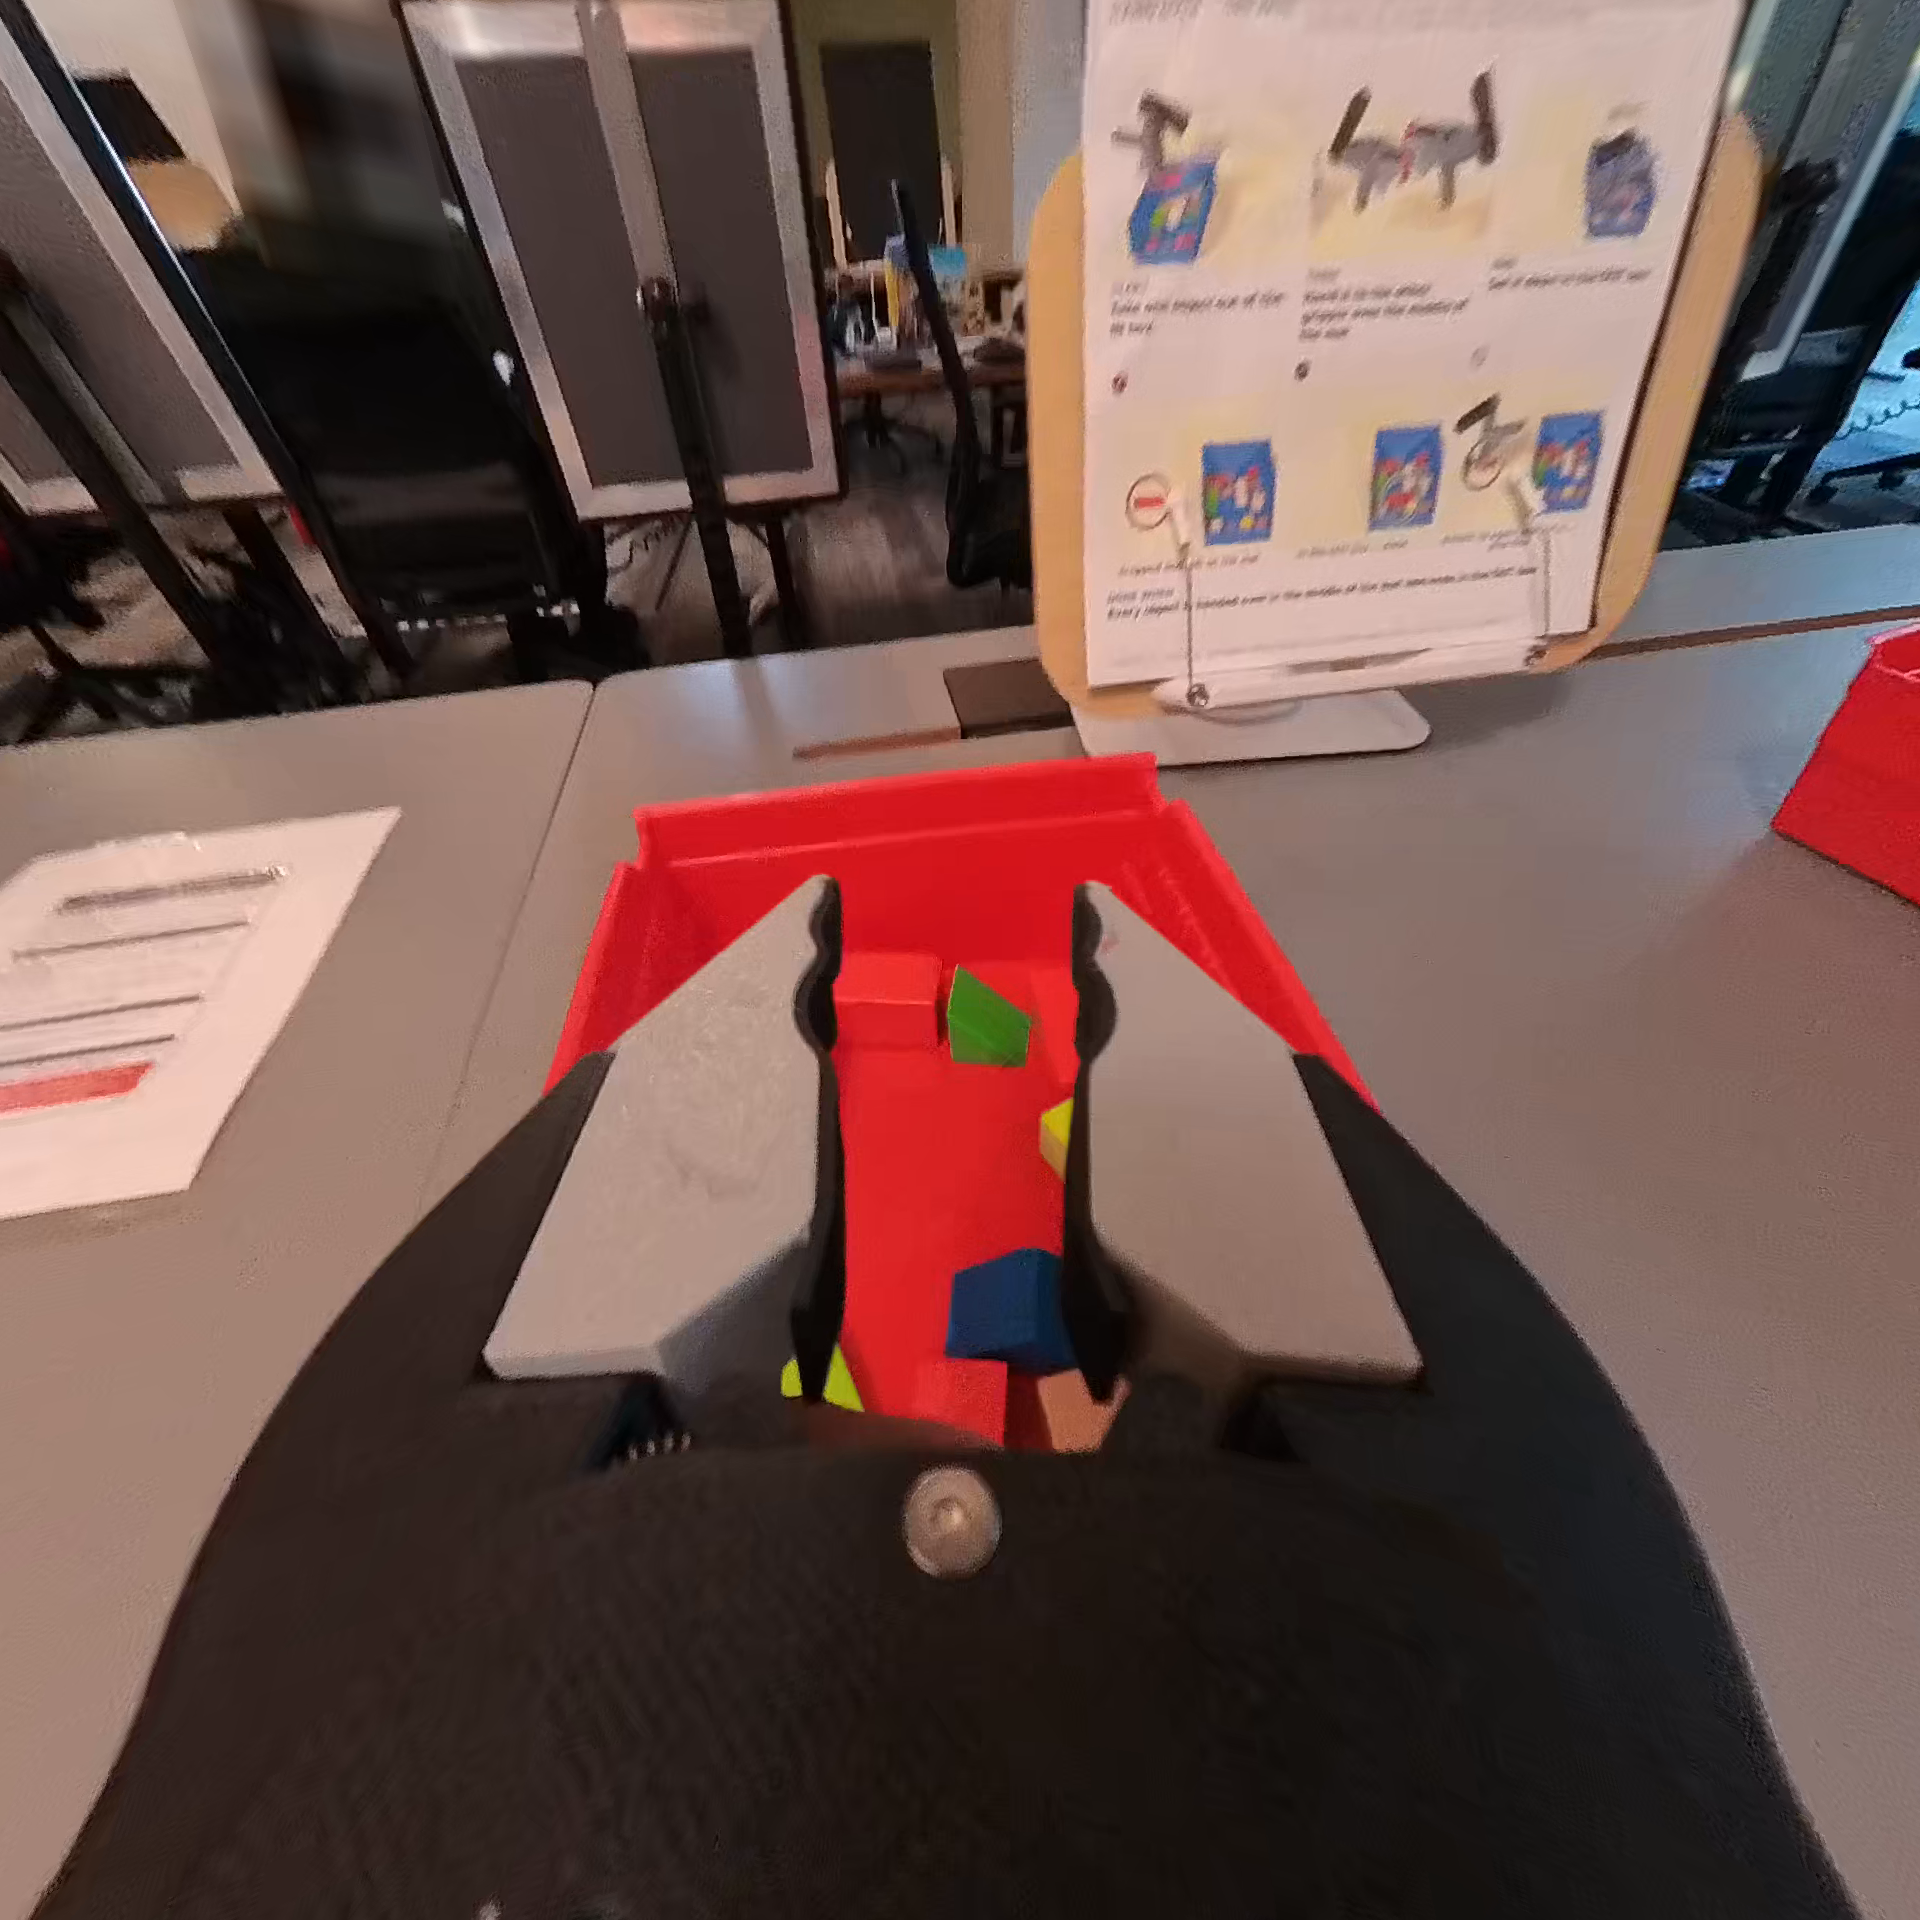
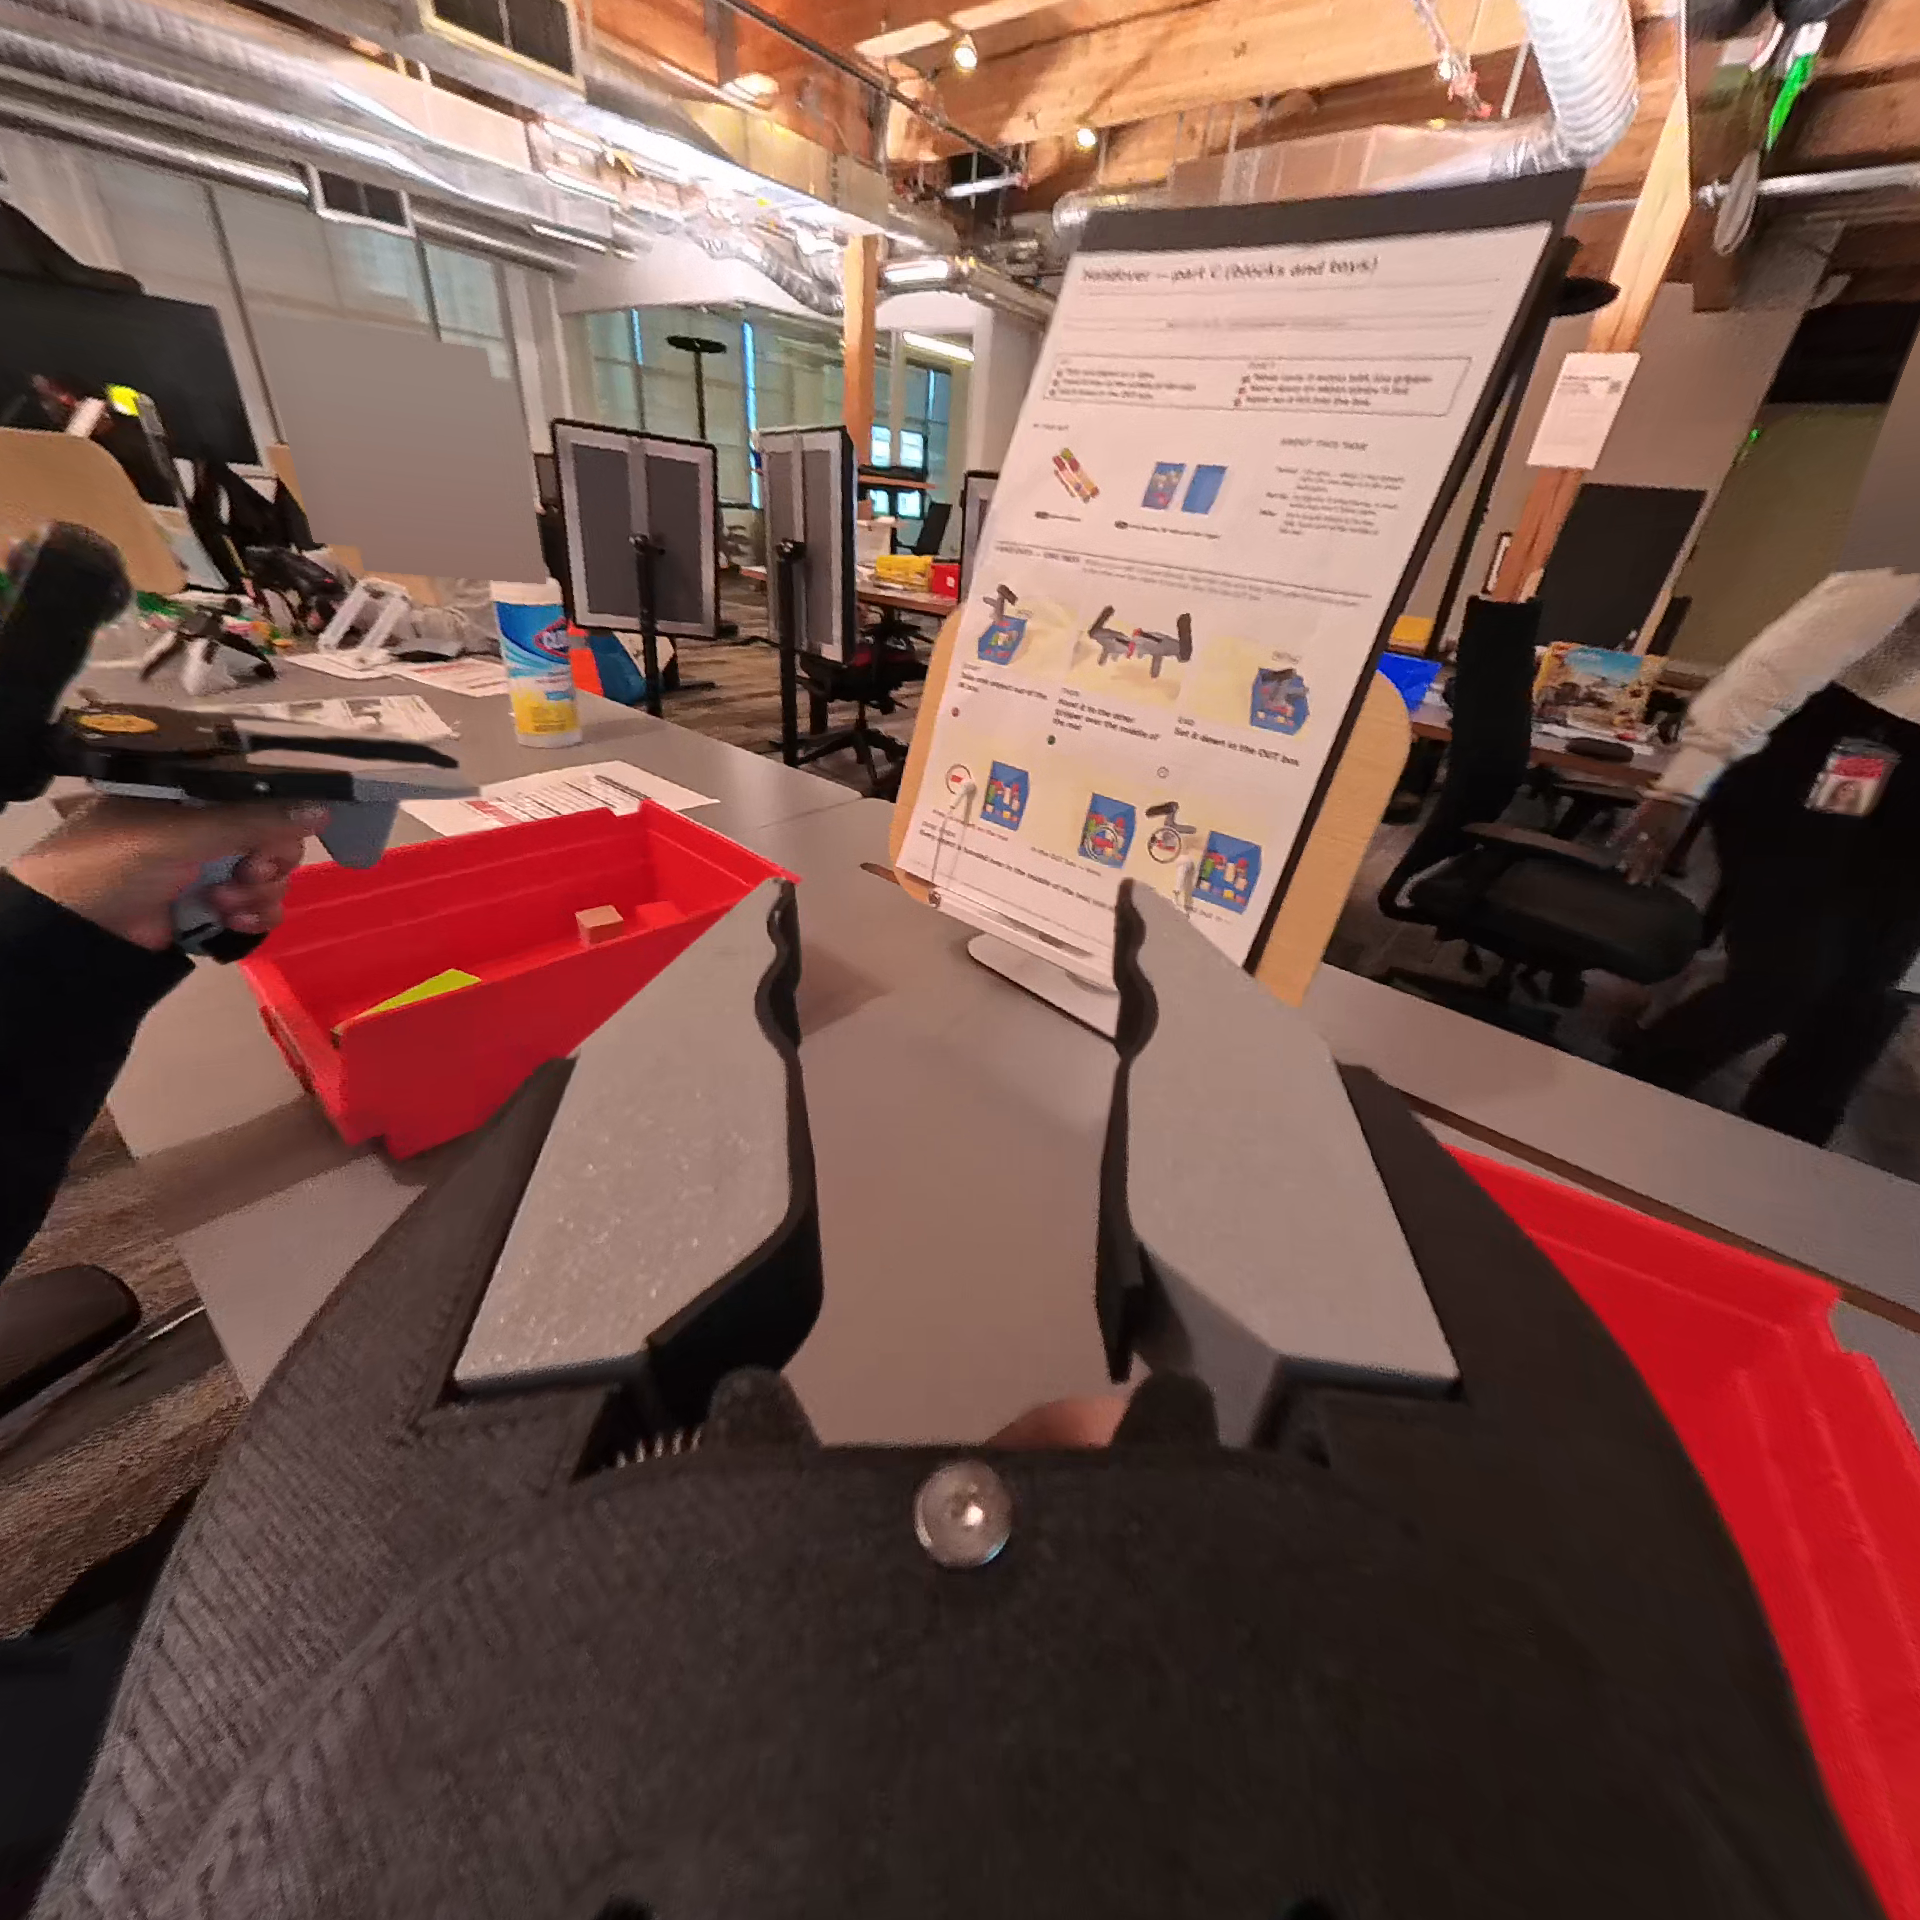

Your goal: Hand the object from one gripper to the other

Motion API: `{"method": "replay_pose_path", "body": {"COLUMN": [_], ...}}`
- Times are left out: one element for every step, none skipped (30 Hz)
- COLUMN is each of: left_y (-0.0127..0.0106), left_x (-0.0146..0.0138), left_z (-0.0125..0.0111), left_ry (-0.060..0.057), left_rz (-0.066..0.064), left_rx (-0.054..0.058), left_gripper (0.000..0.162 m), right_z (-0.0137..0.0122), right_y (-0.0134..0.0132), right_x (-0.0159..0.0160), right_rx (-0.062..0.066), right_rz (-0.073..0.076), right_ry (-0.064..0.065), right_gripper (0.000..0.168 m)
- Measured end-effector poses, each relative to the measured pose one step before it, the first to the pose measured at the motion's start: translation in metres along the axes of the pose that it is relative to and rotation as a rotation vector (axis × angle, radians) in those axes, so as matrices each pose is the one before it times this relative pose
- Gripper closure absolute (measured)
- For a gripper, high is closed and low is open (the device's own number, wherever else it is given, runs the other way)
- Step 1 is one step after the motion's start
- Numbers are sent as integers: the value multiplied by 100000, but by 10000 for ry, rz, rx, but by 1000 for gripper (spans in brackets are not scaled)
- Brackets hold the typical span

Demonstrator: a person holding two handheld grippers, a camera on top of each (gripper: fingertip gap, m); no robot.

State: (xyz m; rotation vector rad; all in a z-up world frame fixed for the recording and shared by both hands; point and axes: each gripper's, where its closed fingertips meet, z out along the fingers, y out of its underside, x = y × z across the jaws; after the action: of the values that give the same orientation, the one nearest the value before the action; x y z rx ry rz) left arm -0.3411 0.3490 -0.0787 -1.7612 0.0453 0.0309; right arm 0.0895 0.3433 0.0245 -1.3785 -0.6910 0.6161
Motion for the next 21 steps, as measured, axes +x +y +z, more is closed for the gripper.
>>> {"method": "replay_pose_path", "body": {"left_y": [379,157,-99,-450,-768,-987,-1053,-1029,-948,-806,-565,-275,46,356,719,1094,1292,1302,1233,1059,756], "left_x": [-190,54,236,323,442,547,578,556,517,513,506,283,-62,-345,-450,-450,-508,-617,-693,-629,-453], "left_z": [331,156,-59,-315,-555,-716,-786,-755,-660,-535,-368,-172,55,259,502,717,846,884,844,717,519], "left_ry": [14,85,94,31,-2,-4,12,20,33,72,106,35,-91,-169,-114,-6,33,-7,-61,-80,-39], "left_rz": [-116,-91,-24,73,162,202,208,189,137,83,86,106,111,70,-20,-156,-245,-255,-217,-166,-123], "left_rx": [-107,-59,-19,89,232,321,340,332,316,280,194,81,-5,-59,-168,-318,-400,-391,-369,-337,-247], "left_gripper": [120,120,119,118,118,118,119,119,121,122,123,123,123,123,124,124,123,121,121,120,120], "right_z": [237,375,507,666,793,894,939,883,759,540,259,-98,-445,-742,-938,-1071,-1163,-1214,-1196,-1115,-939], "right_y": [475,648,863,1069,1227,1319,1282,1107,893,676,408,51,-357,-683,-868,-968,-1061,-1154,-1185,-1157,-985], "right_x": [599,789,966,1110,1181,1261,1294,1180,932,647,377,37,-260,-428,-555,-687,-732,-730,-656,-563,-465], "right_rx": [-180,-225,-294,-375,-438,-478,-469,-387,-317,-260,-186,-52,127,265,327,360,399,438,460,446,382], "right_rz": [102,148,198,254,279,297,317,296,254,194,133,41,-74,-147,-179,-212,-233,-258,-276,-258,-199], "right_ry": [110,124,132,145,144,165,193,168,93,22,-9,-40,-36,2,19,14,36,72,118,137,114], "right_gripper": [108,108,108,108,108,108,107,107,108,108,108,108,108,108,109,109,109,108,108,108,108]}}
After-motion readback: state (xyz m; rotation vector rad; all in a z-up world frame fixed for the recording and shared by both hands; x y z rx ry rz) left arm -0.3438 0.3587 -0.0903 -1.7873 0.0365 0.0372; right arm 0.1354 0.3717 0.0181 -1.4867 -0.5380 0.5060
